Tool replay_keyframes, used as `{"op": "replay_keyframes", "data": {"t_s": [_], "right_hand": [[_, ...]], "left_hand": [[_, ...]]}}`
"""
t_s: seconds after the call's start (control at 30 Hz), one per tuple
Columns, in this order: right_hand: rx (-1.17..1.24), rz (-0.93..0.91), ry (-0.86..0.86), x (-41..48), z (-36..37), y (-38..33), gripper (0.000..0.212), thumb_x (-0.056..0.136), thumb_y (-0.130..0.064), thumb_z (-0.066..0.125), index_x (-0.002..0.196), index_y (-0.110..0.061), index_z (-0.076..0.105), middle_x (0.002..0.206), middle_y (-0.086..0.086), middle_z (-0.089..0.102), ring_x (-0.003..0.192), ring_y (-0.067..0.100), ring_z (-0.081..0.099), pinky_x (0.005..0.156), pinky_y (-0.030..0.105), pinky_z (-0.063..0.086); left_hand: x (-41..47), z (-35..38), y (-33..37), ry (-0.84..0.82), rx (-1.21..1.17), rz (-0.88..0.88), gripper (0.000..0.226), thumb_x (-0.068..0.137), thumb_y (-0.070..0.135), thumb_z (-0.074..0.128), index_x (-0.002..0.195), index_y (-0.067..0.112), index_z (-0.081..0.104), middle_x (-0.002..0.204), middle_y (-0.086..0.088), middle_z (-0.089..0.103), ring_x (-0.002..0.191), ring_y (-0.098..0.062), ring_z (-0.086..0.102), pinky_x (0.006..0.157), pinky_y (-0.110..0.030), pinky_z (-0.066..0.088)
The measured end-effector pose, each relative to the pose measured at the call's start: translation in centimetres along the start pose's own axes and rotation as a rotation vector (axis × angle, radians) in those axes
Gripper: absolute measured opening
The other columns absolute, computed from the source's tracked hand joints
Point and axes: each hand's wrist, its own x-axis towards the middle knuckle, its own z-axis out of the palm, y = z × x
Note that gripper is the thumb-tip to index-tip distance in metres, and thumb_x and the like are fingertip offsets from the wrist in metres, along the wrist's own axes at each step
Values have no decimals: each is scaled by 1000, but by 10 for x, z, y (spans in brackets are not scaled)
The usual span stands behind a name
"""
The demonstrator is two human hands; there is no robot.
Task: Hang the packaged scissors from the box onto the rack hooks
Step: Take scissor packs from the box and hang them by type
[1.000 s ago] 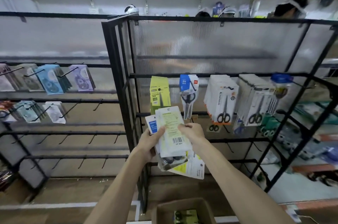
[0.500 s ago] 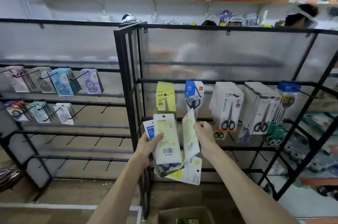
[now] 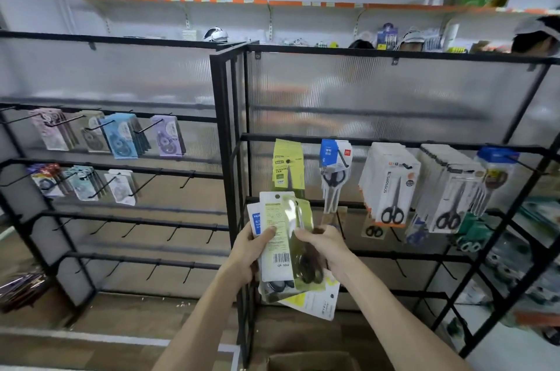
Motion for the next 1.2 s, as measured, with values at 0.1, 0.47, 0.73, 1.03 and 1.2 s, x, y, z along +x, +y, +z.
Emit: {"op": "replay_keyframes", "data": {"t_s": [0.1,0.47,0.73,1.03,1.2], "right_hand": [[-58,-138,156,2,-2,-12,10,91,-21,73,92,-15,65,97,1,68,94,20,61,87,33,45],[-40,-309,297,54,18,-74,10,96,-17,65,105,-15,62,99,1,64,88,16,56,80,31,39],[-45,-205,370,108,37,-72,28,94,-17,68,119,-6,66,112,5,65,99,21,55,95,34,45],[-375,-210,433,123,51,-80,25,101,-25,55,80,-11,57,76,3,57,78,26,61,78,41,57],[-423,-311,324,66,53,-51,31,99,-41,57,88,-12,59,78,0,61,73,17,62,65,33,51]], "left_hand": [[0,-8,-1,30,37,15,19,97,6,65,114,12,61,105,-13,77,93,-31,75,80,-49,63],[17,-47,-10,28,15,-1,27,95,9,67,120,9,58,110,-16,76,94,-34,76,75,-49,64],[36,-60,-14,36,-20,-41,26,94,11,69,119,13,61,109,-13,77,97,-34,75,83,-54,61],[43,-45,-4,2,-18,-34,25,95,14,69,118,16,61,109,-10,77,93,-29,77,67,-41,64],[44,-35,-6,-20,-45,-27,30,94,14,69,123,15,60,110,-11,77,96,-33,76,74,-47,63]]}}
